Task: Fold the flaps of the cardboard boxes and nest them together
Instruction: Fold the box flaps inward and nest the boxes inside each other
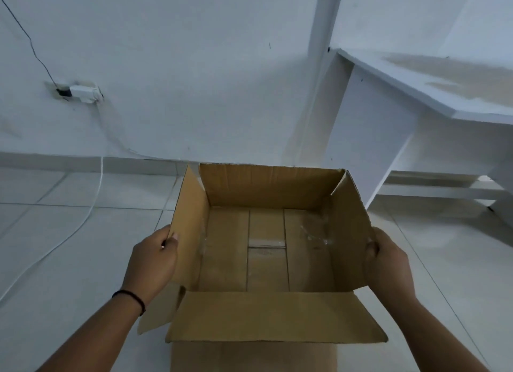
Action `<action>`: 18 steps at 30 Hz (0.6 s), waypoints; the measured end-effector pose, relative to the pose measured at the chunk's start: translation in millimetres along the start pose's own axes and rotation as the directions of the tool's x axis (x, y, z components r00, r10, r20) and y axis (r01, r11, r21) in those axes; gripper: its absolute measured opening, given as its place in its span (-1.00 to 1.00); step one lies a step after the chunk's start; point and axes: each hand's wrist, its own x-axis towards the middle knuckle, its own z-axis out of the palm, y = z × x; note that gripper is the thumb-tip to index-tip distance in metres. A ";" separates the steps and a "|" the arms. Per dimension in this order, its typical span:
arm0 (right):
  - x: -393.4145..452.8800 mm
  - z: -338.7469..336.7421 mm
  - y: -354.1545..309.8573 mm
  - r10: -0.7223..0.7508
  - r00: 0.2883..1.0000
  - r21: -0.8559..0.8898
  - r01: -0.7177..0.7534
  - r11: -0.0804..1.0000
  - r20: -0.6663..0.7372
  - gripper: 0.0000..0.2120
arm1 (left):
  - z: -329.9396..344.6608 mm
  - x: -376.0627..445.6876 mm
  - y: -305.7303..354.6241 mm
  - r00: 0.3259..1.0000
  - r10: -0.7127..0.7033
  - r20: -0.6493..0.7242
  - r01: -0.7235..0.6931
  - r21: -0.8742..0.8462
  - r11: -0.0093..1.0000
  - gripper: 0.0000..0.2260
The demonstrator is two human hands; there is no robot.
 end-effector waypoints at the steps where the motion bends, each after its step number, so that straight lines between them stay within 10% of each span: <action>1: 3.6 12.7 3.1 0.010 1.000 -0.010 -0.010 1.000 0.011 -0.76 | 6.1 7.0 -9.7 1.000 -0.008 0.004 0.008 0.007 1.000 -0.72; 18: -17.5 178.1 107.2 0.151 0.987 -0.095 -0.145 0.985 0.053 -0.86 | 137.7 16.6 -141.3 0.981 -0.185 0.057 0.170 0.205 0.964 -0.71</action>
